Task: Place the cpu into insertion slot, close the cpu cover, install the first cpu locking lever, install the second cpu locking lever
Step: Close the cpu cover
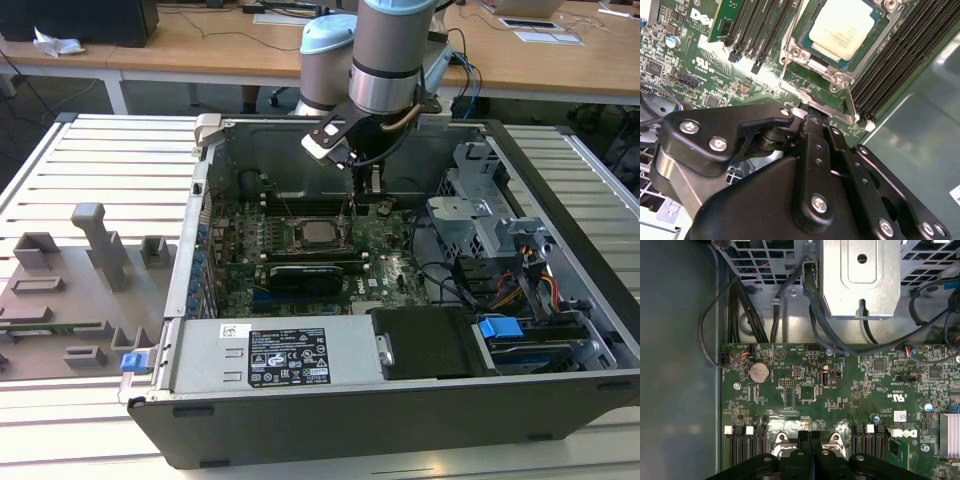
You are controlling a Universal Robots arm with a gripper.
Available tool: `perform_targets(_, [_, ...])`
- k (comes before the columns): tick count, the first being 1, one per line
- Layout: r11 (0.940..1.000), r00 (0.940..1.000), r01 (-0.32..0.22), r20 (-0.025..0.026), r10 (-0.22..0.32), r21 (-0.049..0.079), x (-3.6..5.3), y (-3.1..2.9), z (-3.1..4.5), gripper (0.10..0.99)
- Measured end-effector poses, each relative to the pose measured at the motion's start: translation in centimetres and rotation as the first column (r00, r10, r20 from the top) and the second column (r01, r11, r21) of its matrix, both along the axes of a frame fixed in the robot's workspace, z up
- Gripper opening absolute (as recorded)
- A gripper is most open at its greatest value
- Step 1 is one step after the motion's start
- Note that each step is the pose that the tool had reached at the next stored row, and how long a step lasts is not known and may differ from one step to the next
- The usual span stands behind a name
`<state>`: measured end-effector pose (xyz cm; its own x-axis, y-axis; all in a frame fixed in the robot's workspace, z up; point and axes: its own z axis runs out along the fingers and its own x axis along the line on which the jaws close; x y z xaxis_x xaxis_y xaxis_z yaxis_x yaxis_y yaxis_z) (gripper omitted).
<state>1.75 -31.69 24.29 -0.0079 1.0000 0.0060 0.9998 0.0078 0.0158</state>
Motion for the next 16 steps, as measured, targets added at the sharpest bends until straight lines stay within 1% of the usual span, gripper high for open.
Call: perform_targets(16, [1.0000, 1.0000, 0.000, -0.0001, 0.000, 0.000, -1.71, 0.00, -0.02, 0.106])
